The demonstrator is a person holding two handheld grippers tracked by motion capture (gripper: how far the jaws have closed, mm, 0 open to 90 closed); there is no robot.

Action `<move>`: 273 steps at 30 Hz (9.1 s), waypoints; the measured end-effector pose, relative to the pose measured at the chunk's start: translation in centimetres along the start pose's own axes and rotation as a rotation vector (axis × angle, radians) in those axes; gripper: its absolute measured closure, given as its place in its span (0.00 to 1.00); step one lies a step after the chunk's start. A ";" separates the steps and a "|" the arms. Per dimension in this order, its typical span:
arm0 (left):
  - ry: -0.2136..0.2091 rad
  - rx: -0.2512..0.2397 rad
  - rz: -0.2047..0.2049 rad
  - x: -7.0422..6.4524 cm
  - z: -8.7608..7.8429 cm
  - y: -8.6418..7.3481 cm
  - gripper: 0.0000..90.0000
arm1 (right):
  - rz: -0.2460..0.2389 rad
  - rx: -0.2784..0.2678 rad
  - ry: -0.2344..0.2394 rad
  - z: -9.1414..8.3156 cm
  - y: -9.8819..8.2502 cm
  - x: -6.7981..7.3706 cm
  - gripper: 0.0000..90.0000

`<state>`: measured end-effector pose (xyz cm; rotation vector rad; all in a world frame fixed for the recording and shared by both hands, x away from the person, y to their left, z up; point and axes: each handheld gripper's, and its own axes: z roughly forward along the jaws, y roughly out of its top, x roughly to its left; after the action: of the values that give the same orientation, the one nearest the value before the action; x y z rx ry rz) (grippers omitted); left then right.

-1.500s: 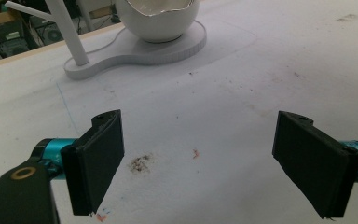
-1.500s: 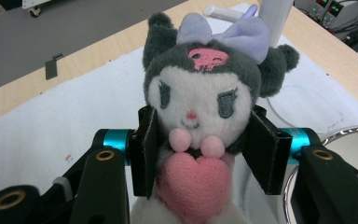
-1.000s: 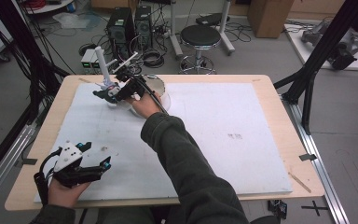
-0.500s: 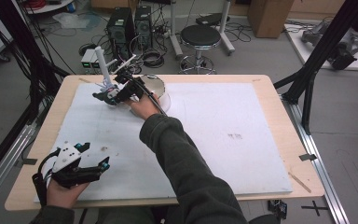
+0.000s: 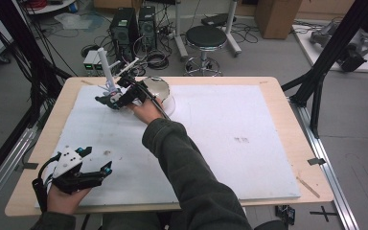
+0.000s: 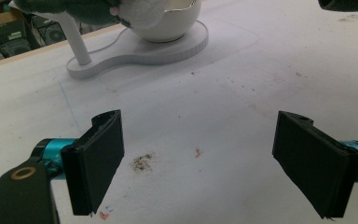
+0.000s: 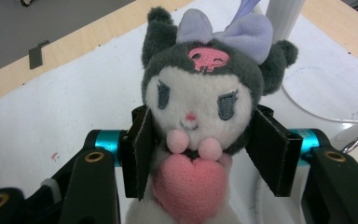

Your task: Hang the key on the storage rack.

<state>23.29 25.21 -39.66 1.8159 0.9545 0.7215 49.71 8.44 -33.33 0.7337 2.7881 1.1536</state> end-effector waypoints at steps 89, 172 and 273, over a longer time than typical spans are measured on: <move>-0.009 0.019 0.018 -0.3 0.7 0.3 0.19 | 0.006 -0.241 0.061 -11.0 -7.4 -1.0 0.20; -0.021 0.027 0.017 -0.6 1.4 0.6 0.19 | 0.066 -0.274 -0.051 -17.1 -17.6 -2.1 0.13; -0.043 0.043 0.018 -0.9 1.7 0.5 0.19 | 0.128 -0.258 -0.181 -20.7 -29.6 -1.8 0.13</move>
<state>24.35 23.55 -39.95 1.8727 0.9324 0.6748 34.84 -24.10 -38.56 0.9467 2.4172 1.3598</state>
